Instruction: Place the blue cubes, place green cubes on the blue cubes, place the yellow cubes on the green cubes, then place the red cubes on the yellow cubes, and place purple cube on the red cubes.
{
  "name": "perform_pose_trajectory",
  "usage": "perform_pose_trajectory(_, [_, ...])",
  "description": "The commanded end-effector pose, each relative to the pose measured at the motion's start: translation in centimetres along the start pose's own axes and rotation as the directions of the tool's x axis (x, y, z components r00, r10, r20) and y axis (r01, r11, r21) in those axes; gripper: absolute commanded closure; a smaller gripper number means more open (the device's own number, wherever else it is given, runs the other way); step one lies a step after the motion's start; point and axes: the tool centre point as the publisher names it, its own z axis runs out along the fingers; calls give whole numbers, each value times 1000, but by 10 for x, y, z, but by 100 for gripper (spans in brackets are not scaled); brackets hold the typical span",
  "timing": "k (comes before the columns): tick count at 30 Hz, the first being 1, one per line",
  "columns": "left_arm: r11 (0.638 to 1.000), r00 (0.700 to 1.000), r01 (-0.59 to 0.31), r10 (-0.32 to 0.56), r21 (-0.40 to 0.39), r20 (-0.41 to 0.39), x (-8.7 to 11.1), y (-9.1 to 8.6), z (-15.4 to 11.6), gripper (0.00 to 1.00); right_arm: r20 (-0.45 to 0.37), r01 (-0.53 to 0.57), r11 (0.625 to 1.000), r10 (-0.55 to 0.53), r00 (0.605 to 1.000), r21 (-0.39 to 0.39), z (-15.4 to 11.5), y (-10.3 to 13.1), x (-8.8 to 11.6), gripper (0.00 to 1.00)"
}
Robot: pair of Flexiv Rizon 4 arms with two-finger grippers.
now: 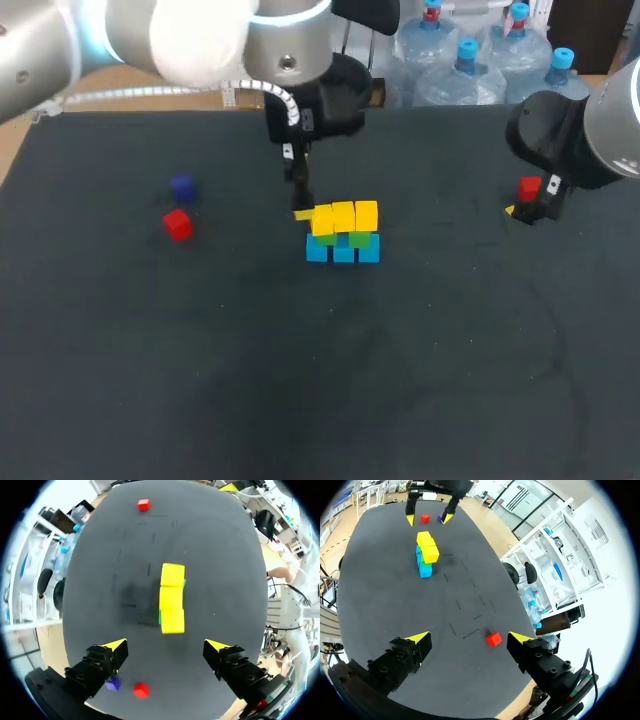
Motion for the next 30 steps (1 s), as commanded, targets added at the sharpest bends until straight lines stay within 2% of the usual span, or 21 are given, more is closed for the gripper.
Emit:
perform_pose_trajectory(1, [997,998,60,-58,-55,30,28,-10,-7,0,3,-2,1000,2,1000,9,0,2,1,0])
perform_pose_trajectory(7, [976,980,198,-194,-86,52,60,-7,-15,0,3,-2,1000,2,1000,9,0,2,1,0])
perform_pose_trajectory(15, [932,937,345,-334,-114,106,98,-8,-25,0,3,-2,1000,2,1000,9,0,2,1,0])
perform_pose_trajectory(22, [893,902,431,-423,-126,87,130,-8,-16,0,3,-2,1000,2,1000,9,0,2,1,0])
perform_pose_trajectory(30, [874,882,472,-468,-113,61,149,-5,6,0,3,-2,1000,2,1000,9,0,2,1,0])
